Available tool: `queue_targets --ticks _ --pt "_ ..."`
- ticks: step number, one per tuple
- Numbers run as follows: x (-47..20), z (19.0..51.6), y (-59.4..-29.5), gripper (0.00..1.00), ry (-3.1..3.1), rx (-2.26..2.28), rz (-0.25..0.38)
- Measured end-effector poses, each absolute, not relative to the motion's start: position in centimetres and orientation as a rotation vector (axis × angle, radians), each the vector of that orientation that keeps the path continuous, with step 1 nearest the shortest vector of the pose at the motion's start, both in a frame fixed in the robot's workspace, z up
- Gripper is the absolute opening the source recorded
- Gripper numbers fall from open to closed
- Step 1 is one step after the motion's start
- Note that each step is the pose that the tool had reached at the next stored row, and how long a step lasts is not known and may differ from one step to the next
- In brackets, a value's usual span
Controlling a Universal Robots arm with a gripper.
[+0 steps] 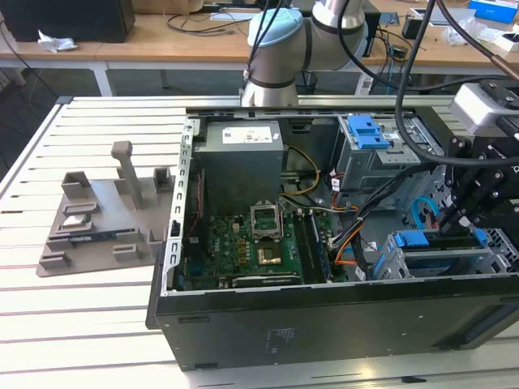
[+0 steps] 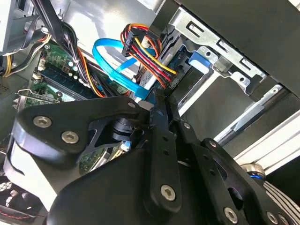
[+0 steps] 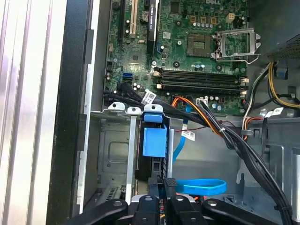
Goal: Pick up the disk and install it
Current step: 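Insert the second disk wire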
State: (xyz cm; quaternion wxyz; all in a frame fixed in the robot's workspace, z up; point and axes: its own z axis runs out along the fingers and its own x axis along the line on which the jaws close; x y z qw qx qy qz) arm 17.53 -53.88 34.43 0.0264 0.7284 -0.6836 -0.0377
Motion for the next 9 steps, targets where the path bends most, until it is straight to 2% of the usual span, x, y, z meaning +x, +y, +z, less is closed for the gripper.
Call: queue_targets --ticks 9 --pt "17.41 33.96 -53.93 0.16 -2.110 2.253 -0.117"
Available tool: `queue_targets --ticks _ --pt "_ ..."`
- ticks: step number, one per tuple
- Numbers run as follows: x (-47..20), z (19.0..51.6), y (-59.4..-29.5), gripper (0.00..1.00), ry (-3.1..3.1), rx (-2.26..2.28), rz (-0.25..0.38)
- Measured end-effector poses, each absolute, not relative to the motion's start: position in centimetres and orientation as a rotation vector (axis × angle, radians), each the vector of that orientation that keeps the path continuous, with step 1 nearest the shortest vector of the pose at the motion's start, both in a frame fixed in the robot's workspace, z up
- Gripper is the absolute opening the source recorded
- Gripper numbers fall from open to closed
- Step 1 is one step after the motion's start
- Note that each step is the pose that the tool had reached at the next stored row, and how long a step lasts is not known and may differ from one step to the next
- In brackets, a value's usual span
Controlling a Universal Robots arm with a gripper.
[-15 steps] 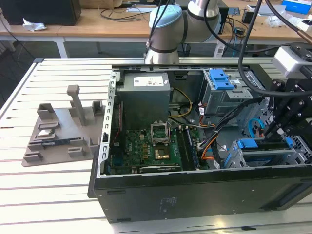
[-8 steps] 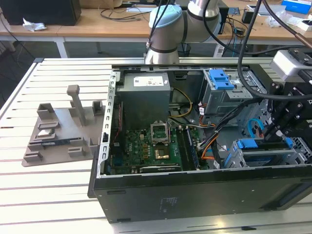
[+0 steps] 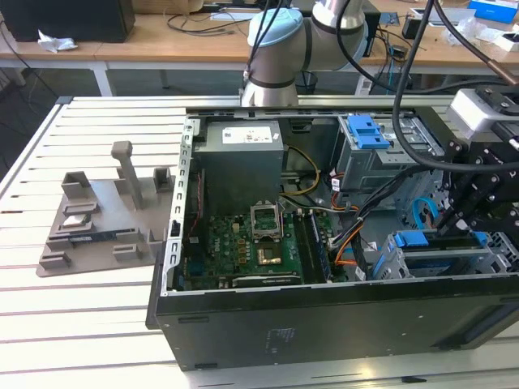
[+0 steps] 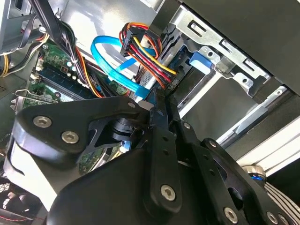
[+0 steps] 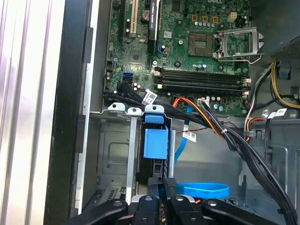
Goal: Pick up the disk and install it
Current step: 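Insert the second disk wire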
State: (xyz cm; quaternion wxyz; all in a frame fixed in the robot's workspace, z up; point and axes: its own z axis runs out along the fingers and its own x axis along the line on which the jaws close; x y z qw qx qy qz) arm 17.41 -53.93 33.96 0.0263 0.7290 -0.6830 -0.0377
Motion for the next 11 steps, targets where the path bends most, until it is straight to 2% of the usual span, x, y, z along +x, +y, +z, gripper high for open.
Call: queue_targets --ticks 4,5,8,9,10,11 --pt "17.4 33.9 -53.9 0.17 -2.110 2.253 -0.117" --pt "17.4 34.0 -53.9 0.24 -2.110 2.252 -0.116" --pt "17.4 35.5 -53.8 0.24 -2.110 2.253 -0.117" --pt "17.4 36.1 -53.7 0.22 -2.110 2.253 -0.117" --pt "17.4 36.7 -53.6 0.16 -2.110 2.252 -0.117" --pt "17.4 37.1 -53.6 0.16 -2.110 2.253 -0.117"
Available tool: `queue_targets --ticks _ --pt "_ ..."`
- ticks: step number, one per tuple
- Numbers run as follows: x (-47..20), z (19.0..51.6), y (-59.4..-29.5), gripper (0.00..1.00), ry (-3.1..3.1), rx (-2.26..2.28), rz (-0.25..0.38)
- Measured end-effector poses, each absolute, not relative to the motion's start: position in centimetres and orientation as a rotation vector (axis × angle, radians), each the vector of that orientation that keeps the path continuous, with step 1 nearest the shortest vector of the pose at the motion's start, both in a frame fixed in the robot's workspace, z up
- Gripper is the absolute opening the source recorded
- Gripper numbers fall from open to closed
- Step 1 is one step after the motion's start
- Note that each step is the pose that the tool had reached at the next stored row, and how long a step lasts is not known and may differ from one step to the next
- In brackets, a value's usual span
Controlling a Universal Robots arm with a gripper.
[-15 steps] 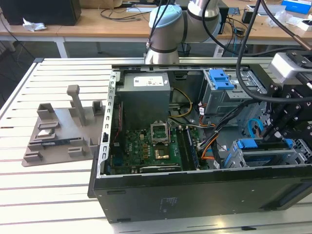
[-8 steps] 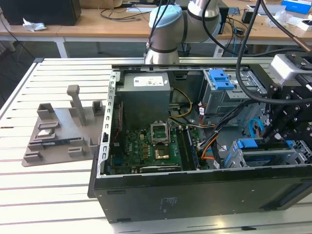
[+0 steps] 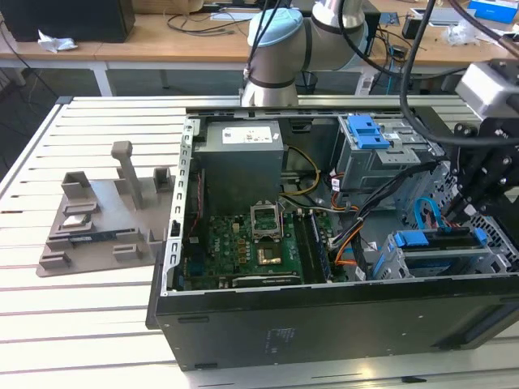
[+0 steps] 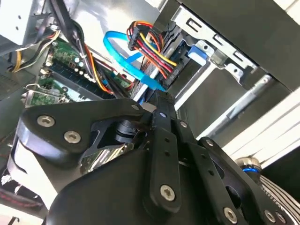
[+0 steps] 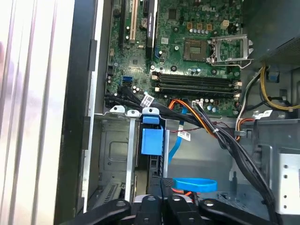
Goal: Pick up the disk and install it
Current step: 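Insert the second disk wire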
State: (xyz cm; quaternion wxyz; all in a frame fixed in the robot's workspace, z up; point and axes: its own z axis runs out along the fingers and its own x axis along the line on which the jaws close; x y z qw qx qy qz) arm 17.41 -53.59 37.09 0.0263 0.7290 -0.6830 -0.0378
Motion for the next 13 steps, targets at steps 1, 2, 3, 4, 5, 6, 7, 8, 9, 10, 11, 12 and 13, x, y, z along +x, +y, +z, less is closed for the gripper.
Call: queue_targets --ticks 1,2,3,4,5,6,7,8,9,10,11,12,13 --pt "17.4 37.9 -53.5 0.11 -2.111 2.253 -0.117" --pt "17.4 38.4 -53.5 0.11 -2.110 2.253 -0.117" --pt "17.4 39.2 -53.5 0.11 -2.110 2.253 -0.117" --pt "17.4 40.1 -53.4 0.11 -2.110 2.253 -0.117" --pt "17.4 40.5 -53.4 0.11 -2.111 2.253 -0.117" --pt "17.4 40.6 -53.4 0.11 -2.111 2.253 -0.117" --pt "17.4 40.6 -53.4 0.11 -2.111 2.253 -0.118" --pt "17.4 40.6 -53.4 0.11 -2.111 2.253 -0.117" --pt "17.4 40.6 -53.4 0.11 -2.111 2.253 -0.117" --pt "17.4 40.6 -53.4 0.11 -2.111 2.253 -0.117" --pt "17.4 40.6 -53.4 0.11 -2.111 2.253 -0.117" --pt "17.4 40.6 -53.4 0.11 -2.111 2.253 -0.117" --pt "17.4 40.6 -53.4 0.11 -2.111 2.253 -0.117"
